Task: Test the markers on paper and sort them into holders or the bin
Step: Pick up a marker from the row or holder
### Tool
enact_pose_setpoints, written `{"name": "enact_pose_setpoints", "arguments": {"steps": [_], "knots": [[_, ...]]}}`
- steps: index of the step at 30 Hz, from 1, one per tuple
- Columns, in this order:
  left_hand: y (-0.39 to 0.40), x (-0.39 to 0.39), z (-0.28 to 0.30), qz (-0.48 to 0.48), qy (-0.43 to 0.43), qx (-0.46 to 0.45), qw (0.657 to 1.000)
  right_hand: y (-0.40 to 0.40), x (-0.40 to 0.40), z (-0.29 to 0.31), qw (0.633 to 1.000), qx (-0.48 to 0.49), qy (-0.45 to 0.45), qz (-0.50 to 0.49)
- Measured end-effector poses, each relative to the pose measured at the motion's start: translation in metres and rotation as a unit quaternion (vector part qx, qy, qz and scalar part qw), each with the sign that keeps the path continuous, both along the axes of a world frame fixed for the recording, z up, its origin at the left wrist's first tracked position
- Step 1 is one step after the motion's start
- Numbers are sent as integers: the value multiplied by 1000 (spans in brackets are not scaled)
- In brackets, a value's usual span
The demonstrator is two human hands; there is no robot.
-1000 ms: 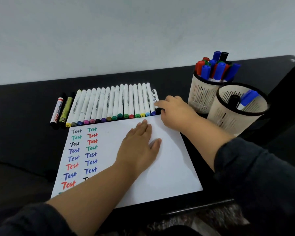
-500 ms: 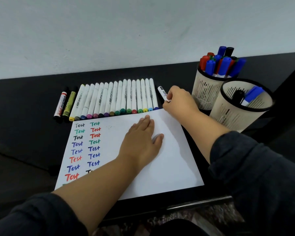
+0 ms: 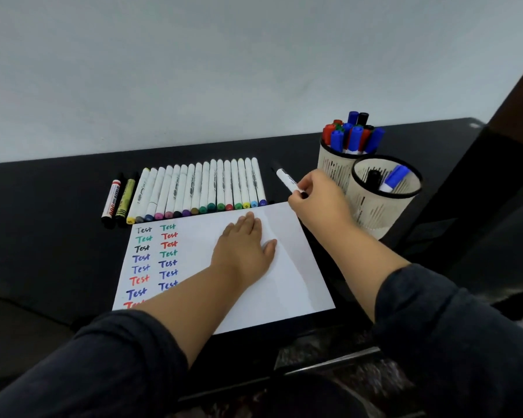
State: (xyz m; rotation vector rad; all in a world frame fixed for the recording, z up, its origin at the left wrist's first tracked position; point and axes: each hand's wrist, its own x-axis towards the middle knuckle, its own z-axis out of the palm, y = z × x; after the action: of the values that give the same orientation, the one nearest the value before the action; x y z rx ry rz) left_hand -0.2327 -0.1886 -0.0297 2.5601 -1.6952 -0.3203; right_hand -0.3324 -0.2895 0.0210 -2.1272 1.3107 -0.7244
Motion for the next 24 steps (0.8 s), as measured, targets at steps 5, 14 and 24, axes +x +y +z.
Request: {"name": "enact_pose_setpoints", "arguments": {"steps": [5,14,24], "knots": [[2,-4,9,18,-25,-15,999,26,-24,11,996,51,-73,-3],[55,-17,32,38,78,-180,980,64,-36,25,982,94,-165,-24],[140,6,51,149,188,-102,966,112,0,17,949,196,-243,-45]]}}
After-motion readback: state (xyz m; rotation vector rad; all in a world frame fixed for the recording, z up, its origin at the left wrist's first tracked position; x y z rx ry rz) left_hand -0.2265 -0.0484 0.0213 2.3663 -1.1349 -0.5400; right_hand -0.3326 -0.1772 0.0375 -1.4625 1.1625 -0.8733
